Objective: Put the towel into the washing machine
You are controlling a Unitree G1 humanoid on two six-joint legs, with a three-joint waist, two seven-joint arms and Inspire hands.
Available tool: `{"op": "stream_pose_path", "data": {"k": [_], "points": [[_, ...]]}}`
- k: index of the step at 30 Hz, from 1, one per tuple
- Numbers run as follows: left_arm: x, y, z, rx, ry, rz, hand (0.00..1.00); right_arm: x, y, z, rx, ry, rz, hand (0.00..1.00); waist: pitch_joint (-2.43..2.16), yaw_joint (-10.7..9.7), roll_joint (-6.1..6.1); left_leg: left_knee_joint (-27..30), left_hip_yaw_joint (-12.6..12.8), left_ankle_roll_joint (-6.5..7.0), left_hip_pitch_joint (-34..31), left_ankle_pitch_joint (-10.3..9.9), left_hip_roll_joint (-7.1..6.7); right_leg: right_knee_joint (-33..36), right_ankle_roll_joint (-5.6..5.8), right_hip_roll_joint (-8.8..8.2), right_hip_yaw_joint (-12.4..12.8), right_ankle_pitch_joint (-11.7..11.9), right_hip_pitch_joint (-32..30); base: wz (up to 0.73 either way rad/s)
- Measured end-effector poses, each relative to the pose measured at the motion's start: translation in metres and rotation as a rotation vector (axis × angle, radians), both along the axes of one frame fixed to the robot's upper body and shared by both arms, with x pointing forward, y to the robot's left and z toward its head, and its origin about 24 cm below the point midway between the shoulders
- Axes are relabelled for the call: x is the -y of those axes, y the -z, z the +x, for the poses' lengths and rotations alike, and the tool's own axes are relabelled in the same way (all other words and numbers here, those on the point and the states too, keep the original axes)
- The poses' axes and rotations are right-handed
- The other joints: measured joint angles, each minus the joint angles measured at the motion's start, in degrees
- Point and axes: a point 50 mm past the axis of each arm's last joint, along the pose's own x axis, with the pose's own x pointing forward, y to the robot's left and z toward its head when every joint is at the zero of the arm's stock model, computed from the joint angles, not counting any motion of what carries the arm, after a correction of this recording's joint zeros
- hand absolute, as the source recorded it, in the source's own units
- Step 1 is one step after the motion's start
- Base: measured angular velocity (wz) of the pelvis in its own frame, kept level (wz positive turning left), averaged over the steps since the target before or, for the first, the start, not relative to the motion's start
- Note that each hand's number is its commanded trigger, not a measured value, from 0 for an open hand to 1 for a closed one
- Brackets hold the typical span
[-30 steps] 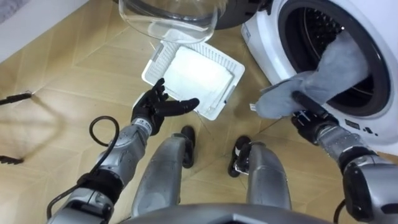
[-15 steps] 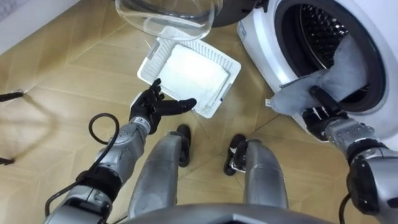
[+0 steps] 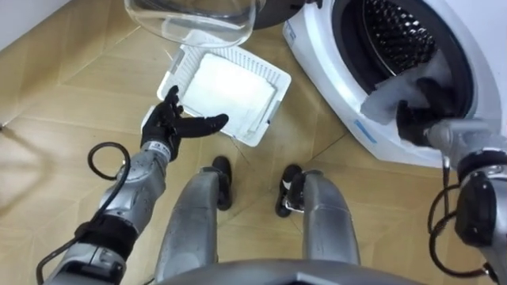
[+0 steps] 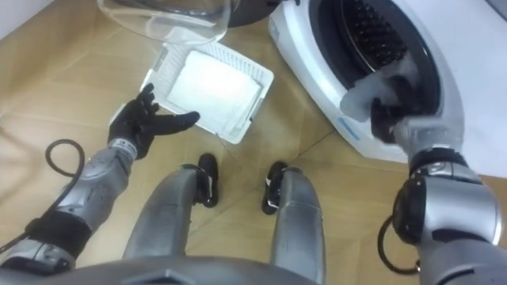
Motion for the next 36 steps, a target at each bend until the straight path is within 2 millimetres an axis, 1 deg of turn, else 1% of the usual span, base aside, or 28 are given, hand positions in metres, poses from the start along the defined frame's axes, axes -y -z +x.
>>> {"op": "stream_pose_path", "data": {"k": [3,10,16,19,21,24,26,28,29,30,31,33,36], "points": [[-0.002,-0.003,0.003,0.018,-0.020,-0.010,0.00,0.002,-0.001,0.000,0.010,0.028,0.020,0.00,0.00,0.3,0.00,0.0,0.4,0.30,0.0,-0.1,-0.05,0.0,0.26,-0.08,0.2,0.0,0.0,0.00],[-0.008,-0.007,0.006,0.039,-0.028,0.010,0.00,0.004,0.001,-0.002,0.014,0.056,0.023,0.00,0.00,0.4,0.14,-0.2,0.4,0.38,0.0,-0.1,0.02,-0.2,0.39,-0.13,-0.1,0.0,0.4,0.03],[-0.008,-0.007,0.006,0.040,-0.025,0.007,0.00,0.004,0.007,-0.008,-0.014,0.075,0.033,0.00,-0.08,0.4,0.47,-1.9,0.4,0.64,2.6,0.1,0.06,-2.0,0.85,-0.01,-0.7,0.1,3.5,0.05],[-0.008,-0.007,0.006,0.040,-0.020,0.003,0.00,0.005,0.010,-0.012,-0.026,0.081,0.033,0.00,-0.09,0.5,0.54,-2.5,1.0,0.78,3.8,0.1,0.07,-2.6,1.16,-0.05,-0.5,0.0,4.6,0.01],[-0.008,-0.007,0.007,0.042,-0.022,-0.005,0.00,0.006,0.011,-0.013,-0.030,0.083,0.032,0.00,-0.06,0.4,0.80,-3.2,1.1,0.80,4.6,0.2,0.05,-3.2,1.28,-0.04,-0.6,0.1,5.4,0.00],[-0.008,-0.005,0.006,0.035,-0.020,-0.002,0.00,0.008,0.019,-0.023,-0.057,0.098,0.040,0.00,-0.08,0.9,1.13,-4.0,1.2,0.85,7.0,0.2,0.15,-4.9,1.42,0.16,-1.0,0.1,8.1,0.00],[-0.008,-0.004,0.005,0.032,-0.007,0.008,0.00,0.011,0.025,-0.032,-0.068,0.125,0.037,0.00,-0.15,2.0,1.76,-4.8,1.1,0.81,8.6,0.1,0.43,-6.6,1.63,0.79,-1.3,0.4,10.2,0.00],[-0.011,-0.004,0.004,0.029,-0.001,0.020,0.00,0.015,0.031,-0.041,-0.075,0.147,0.037,0.00,-0.17,2.3,2.05,-5.7,0.8,0.80,10.0,0.1,0.23,-7.6,1.74,0.77,-1.8,0.4,11.9,0.09],[-0.013,-0.002,0.003,0.019,0.001,0.033,0.00,0.016,0.034,-0.046,-0.085,0.161,0.041,0.00,-0.18,2.8,2.17,-6.5,0.8,0.80,11.2,0.1,0.19,-8.4,1.86,0.84,-1.9,0.5,13.1,0.06],[-0.014,-0.001,0.001,0.013,0.000,0.034,0.00,0.017,0.036,-0.049,-0.091,0.166,0.040,0.00,-0.25,3.0,2.30,-6.7,0.8,0.80,11.7,0.1,0.16,-8.8,1.90,0.86,-2.0,0.5,13.7,0.00],[-0.015,0.001,-0.001,0.005,0.002,0.029,0.00,0.018,0.038,-0.053,-0.097,0.173,0.034,0.00,-0.27,3.2,2.50,-7.5,0.8,0.79,12.7,0.1,0.00,-9.4,2.07,0.81,-2.0,0.5,14.7,0.04],[-0.016,0.007,-0.009,-0.027,0.038,0.071,0.00,0.021,0.046,-0.065,-0.110,0.180,0.025,0.00,-0.47,3.3,2.88,-10.3,0.9,0.71,15.7,0.3,-0.05,-11.6,2.43,0.81,-2.4,0.7,17.5,0.07],[-0.019,0.017,-0.023,-0.075,0.087,0.151,0.00,0.021,0.059,-0.086,-0.134,0.171,0.003,0.00,-0.72,3.5,3.21,-13.3,0.9,0.51,20.2,0.6,-0.26,-15.5,2.78,1.73,-2.1,1.3,22.2,0.00]]}}
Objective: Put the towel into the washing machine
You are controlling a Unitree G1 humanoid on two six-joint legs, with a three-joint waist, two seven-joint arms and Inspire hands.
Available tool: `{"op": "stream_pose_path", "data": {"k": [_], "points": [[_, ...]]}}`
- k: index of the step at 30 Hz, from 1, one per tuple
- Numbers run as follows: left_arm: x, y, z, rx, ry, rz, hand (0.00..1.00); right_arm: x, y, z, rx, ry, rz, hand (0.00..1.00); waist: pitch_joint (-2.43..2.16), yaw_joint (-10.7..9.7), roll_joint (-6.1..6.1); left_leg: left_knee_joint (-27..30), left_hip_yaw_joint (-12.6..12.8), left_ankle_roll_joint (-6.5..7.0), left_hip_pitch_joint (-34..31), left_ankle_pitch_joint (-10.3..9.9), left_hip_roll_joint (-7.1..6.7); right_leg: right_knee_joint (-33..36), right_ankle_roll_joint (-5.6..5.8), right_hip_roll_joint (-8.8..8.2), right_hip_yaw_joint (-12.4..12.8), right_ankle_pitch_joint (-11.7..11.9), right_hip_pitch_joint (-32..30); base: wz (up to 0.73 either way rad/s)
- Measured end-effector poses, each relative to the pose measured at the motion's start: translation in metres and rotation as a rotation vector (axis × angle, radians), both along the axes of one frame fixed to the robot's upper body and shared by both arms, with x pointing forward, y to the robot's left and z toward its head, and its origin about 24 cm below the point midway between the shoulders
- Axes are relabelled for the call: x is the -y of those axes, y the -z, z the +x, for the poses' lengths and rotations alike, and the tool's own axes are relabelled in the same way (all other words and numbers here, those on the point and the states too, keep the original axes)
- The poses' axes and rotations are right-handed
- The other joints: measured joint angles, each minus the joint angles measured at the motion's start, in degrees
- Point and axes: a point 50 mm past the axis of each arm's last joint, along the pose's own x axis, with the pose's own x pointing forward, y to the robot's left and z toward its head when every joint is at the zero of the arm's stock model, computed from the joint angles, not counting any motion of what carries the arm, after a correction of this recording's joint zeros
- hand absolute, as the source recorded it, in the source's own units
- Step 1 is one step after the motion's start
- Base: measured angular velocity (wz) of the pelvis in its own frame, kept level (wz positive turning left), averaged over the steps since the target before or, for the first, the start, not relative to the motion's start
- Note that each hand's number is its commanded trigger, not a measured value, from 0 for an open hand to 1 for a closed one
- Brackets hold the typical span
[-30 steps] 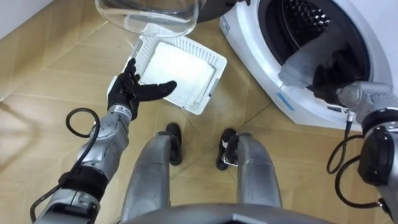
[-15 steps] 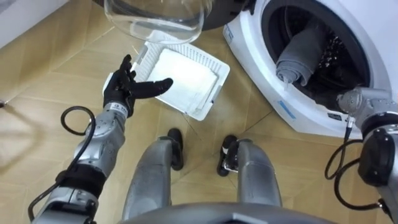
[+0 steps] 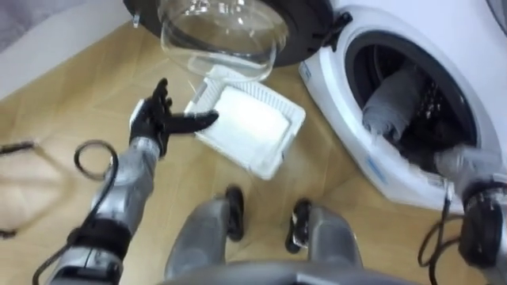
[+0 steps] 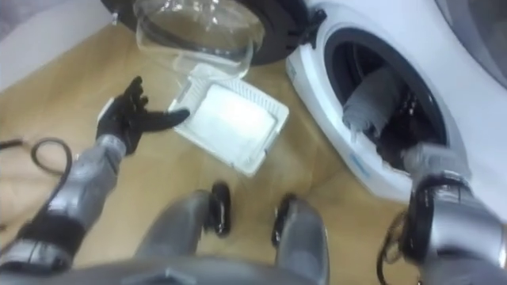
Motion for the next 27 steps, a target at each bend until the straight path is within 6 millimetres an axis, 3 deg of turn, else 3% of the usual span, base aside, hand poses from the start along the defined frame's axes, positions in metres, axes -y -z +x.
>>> {"op": "stream_pose_path", "data": {"k": [2,6,7,9,10,15,19,23,27], "points": [[-0.008,0.013,-0.019,-0.068,-0.003,0.029,0.00,-0.002,0.013,-0.022,-0.018,-0.006,-0.008,0.00,-0.60,-0.2,-0.22,-3.8,0.0,-0.31,4.2,0.5,-0.50,-3.3,0.35,0.33,0.0,0.4,4.1,0.00],[-0.023,0.034,-0.054,-0.192,-0.004,0.151,0.00,-0.012,0.035,-0.059,-0.054,-0.063,-0.030,0.00,-0.98,-0.7,-1.13,-7.9,0.0,-0.49,10.3,0.7,-0.63,-7.6,1.05,0.95,-0.5,0.9,10.3,-0.01],[-0.025,0.038,-0.059,-0.217,-0.006,0.168,0.00,-0.014,0.040,-0.067,-0.069,-0.082,-0.035,0.00,-1.25,-0.7,-1.36,-8.5,0.0,-0.52,11.4,0.7,-0.58,-8.7,1.08,1.21,-0.7,1.2,11.5,-0.04],[-0.037,0.047,-0.083,-0.292,-0.045,0.202,0.00,-0.027,0.055,-0.098,-0.133,-0.184,-0.054,0.00,-2.27,-1.0,-2.87,-10.2,-0.1,-0.59,15.4,0.7,-0.53,-13.6,1.21,2.05,-0.7,1.9,16.4,-0.09],[-0.038,0.048,-0.088,-0.305,-0.054,0.206,0.00,-0.028,0.057,-0.103,-0.146,-0.212,-0.062,0.00,-2.36,-1.0,-3.02,-10.4,-0.2,-0.59,16.1,0.7,-0.46,-14.5,1.21,2.27,-0.7,2.3,17.4,-0.09],[-0.046,0.064,-0.121,-0.423,-0.082,0.266,0.00,-0.039,0.070,-0.145,-0.315,-0.544,-0.169,0.00,-2.35,-2.0,-3.09,-13.9,-0.7,-0.63,22.2,0.7,-0.38,-18.7,1.09,3.22,0.2,3.5,23.5,-0.10],[-0.048,0.075,-0.142,-0.512,-0.109,0.278,0.00,-0.049,0.075,-0.163,-0.415,-0.765,-0.203,0.00,-2.05,-2.0,-2.86,-15.7,-0.8,-0.65,25.0,0.7,-0.35,-19.6,1.09,3.42,0.3,3.5,25.4,-0.16],[-0.048,0.080,-0.156,-0.565,-0.132,0.299,0.00,-0.062,0.080,-0.170,-0.485,-1.054,-0.236,0.00,-1.65,-1.9,-2.56,-16.1,-0.5,-0.81,26.0,0.6,-0.35,-19.9,1.09,3.53,2.0,3.5,25.8,-0.16],[-0.053,0.082,-0.170,-0.598,-0.183,0.302,0.00,-0.069,0.082,-0.169,-0.484,-1.171,-0.266,0.00,-1.39,-1.7,-2.12,-17.0,0.9,-1.62,28.3,0.1,-0.02,-20.9,1.10,3.89,2.3,3.5,27.6,-0.15]]}}
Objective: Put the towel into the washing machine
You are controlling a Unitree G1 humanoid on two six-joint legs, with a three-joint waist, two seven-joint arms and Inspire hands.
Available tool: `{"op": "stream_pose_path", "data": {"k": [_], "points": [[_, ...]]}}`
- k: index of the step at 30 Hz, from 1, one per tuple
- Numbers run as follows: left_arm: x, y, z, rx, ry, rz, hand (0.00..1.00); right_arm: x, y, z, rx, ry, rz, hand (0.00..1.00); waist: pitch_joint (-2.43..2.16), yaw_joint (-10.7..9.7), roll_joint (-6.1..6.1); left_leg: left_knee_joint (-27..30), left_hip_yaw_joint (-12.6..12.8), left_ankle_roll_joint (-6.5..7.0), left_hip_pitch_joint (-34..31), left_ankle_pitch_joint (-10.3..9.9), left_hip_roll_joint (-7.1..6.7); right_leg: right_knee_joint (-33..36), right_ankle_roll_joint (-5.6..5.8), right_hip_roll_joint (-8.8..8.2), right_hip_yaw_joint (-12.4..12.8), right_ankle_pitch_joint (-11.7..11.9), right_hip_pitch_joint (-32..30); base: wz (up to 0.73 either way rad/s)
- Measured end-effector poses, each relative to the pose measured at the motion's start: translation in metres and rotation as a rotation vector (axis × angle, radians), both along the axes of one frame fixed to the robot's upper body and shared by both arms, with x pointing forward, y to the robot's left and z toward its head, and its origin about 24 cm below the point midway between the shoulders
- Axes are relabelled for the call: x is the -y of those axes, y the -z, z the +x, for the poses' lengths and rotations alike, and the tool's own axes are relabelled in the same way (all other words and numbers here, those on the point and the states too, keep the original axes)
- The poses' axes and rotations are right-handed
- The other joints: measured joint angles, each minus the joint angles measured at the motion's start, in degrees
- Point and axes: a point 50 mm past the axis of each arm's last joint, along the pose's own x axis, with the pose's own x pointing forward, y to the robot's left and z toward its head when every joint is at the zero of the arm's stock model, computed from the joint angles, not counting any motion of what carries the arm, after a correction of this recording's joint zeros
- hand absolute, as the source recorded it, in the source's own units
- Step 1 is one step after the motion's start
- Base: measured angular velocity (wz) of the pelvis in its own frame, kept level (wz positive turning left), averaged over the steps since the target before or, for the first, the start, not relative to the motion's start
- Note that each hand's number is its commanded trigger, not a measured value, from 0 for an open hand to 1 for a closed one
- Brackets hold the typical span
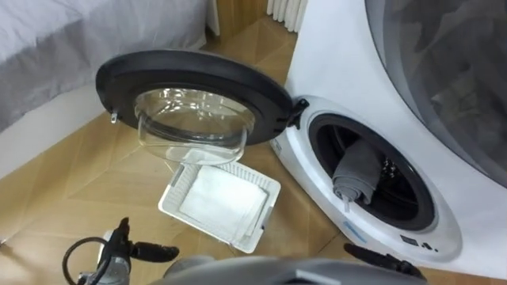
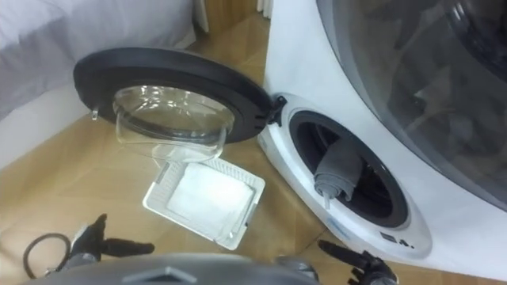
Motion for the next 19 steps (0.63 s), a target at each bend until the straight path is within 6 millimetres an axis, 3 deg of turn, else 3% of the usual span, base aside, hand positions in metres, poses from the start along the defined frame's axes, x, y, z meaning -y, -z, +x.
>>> {"op": "stream_pose_path", "data": {"k": [12,19], "points": [[0.010,0.008,-0.019,-0.067,-0.099,-0.023,0.00,-0.013,0.004,-0.001,-0.052,-0.211,-0.004,0.00,0.09,-0.2,0.64,0.0,-0.2,-0.89,0.7,-0.7,0.63,0.5,-0.18,0.57,0.4,0.1,0.3,-0.02],[0.012,0.010,-0.025,-0.104,-0.110,-0.037,0.00,-0.014,0.004,-0.003,-0.056,-0.209,-0.002,0.00,-0.38,-0.2,1.01,0.4,-0.1,-0.86,0.7,-0.7,0.74,1.3,-0.28,0.61,0.6,0.2,0.7,0.00]]}}
